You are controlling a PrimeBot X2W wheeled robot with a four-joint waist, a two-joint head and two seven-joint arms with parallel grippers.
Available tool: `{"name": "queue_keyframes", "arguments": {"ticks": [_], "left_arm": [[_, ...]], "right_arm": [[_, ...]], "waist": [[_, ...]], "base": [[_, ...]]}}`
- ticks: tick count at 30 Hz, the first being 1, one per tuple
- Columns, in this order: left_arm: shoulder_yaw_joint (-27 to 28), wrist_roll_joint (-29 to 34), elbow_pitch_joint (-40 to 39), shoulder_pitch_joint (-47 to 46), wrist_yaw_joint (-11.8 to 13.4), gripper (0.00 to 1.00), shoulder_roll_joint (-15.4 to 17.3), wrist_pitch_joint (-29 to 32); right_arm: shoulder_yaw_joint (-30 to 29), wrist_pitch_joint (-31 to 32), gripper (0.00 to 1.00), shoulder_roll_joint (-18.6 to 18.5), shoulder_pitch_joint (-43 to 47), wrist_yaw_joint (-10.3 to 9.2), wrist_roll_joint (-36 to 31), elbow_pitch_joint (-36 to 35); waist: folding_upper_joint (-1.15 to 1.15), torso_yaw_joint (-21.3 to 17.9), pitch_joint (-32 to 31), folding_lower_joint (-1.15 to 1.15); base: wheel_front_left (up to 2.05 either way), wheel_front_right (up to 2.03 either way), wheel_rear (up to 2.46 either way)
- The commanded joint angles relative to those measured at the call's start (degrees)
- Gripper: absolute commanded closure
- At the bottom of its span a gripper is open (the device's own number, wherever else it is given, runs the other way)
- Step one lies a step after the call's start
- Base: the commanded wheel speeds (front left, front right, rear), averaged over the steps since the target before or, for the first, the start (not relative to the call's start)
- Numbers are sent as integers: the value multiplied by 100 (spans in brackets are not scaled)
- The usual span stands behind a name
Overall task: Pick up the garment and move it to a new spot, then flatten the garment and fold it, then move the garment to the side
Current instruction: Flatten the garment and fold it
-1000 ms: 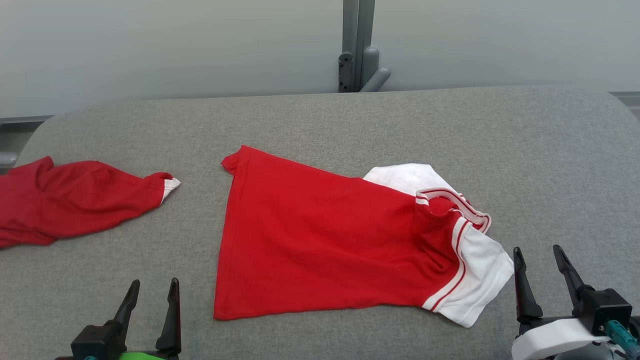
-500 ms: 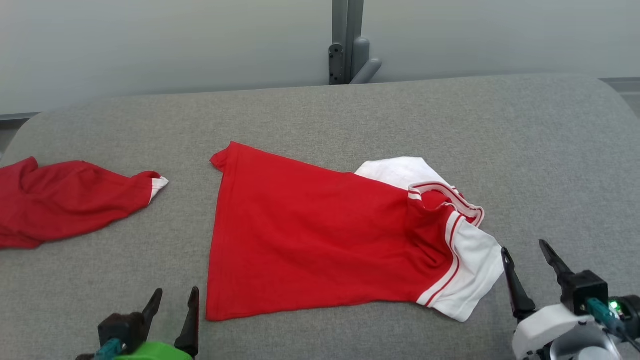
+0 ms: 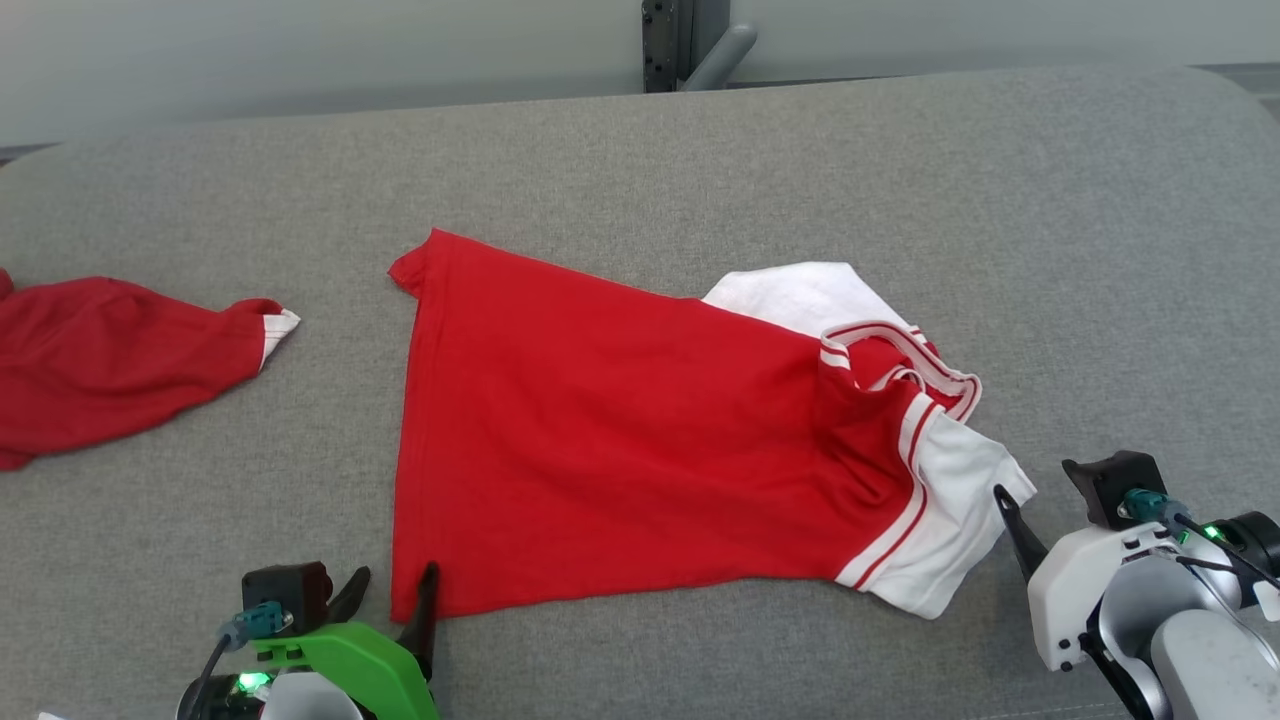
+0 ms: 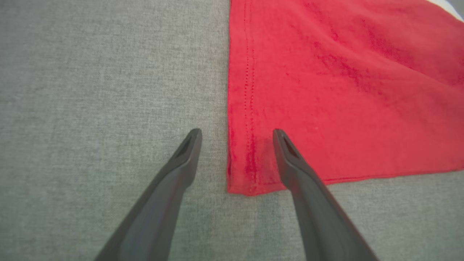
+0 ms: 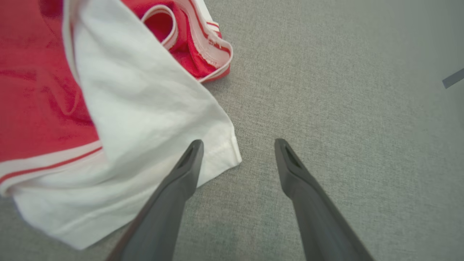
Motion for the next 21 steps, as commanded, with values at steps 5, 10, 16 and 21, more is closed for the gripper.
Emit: {"name": "queue_keyframes", "arguments": {"ticks": [5, 10, 16, 21], "left_arm": [[-76, -157, -137, -175, -45, 0, 54, 371], [-109, -174, -172, -169, -6, 0, 79, 582], [-188, -216, -178, 74, 83, 0, 139, 914], [-317, -396, -196, 274, 17, 0, 79, 1279]], "right_arm": [[290, -62, 0, -66, -420, -8, 223, 408], [433, -145, 0, -37, -554, -8, 348, 701], [635, -265, 0, -27, -566, -3, 469, 1077], [683, -305, 1, -33, -545, -3, 561, 1214]], "waist": [[0, 66, 420, 0], [0, 98, 490, 0], [0, 74, 480, 0], [0, 51, 457, 0]], "base": [[0, 0, 0], [0, 0, 0], [0, 0, 0], [0, 0, 0]]}}
